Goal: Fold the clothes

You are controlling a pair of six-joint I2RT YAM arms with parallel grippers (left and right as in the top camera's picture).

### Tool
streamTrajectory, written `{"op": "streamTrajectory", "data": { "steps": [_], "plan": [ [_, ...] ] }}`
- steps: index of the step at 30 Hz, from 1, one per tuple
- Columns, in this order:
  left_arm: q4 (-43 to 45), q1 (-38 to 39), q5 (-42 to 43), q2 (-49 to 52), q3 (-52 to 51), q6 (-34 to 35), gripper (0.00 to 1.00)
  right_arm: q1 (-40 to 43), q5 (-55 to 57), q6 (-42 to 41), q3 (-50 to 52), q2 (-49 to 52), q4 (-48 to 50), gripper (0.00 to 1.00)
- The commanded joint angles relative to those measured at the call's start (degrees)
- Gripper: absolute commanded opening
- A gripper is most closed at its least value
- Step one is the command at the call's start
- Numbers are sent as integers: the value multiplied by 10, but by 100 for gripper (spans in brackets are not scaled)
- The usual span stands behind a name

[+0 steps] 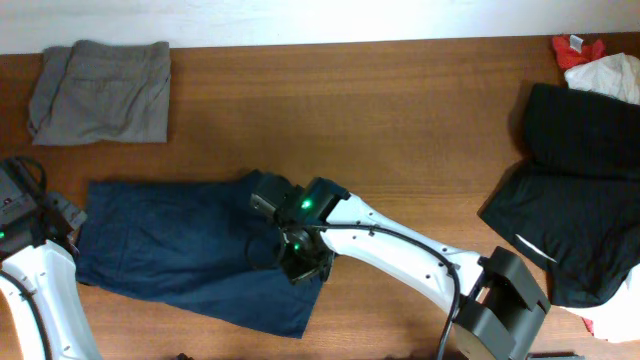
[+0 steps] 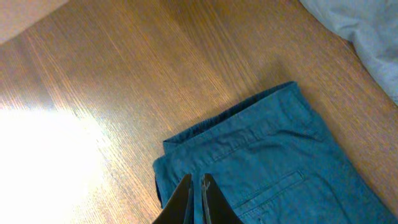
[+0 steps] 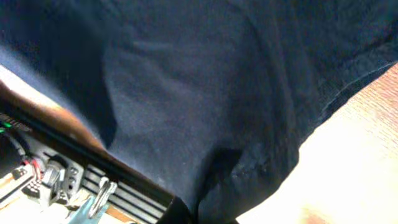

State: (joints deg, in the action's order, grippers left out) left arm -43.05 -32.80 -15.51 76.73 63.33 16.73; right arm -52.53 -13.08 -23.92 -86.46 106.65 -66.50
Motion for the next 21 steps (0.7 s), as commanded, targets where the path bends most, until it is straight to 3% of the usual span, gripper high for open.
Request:
{"op": "streamTrajectory", "data": {
  "steps": [1,3,5,7,9,10,15,19,21],
  "plan": [
    [2,-3,-15,2,9,6,6,-8,-19,-6,39,-13,33,4],
    [1,-3,-15,2,9,5,8,-8,-51,-6,61,-13,69,5],
    [-1,-3,-14,2,9,5,27,-8,-60,-6,76,-13,82,11],
    [-3,-3,-14,2,9,6,33,-8,-61,-6,86,-13,82,38],
    [-3,-3,-5,2,9,5,40,-9,-67,-6,94,-13,73,82],
    [-3,-3,0,2,9,6,42,-9,-72,-6,94,-13,57,89],
    [-5,-2,9,2,9,6,43,-2,-72,-5,81,-13,-30,89],
    [-5,-2,75,2,7,6,42,13,-17,-4,31,-13,-71,88],
    [-5,-2,123,5,5,6,34,28,2,-3,-16,-13,-66,88]
  ]
}}
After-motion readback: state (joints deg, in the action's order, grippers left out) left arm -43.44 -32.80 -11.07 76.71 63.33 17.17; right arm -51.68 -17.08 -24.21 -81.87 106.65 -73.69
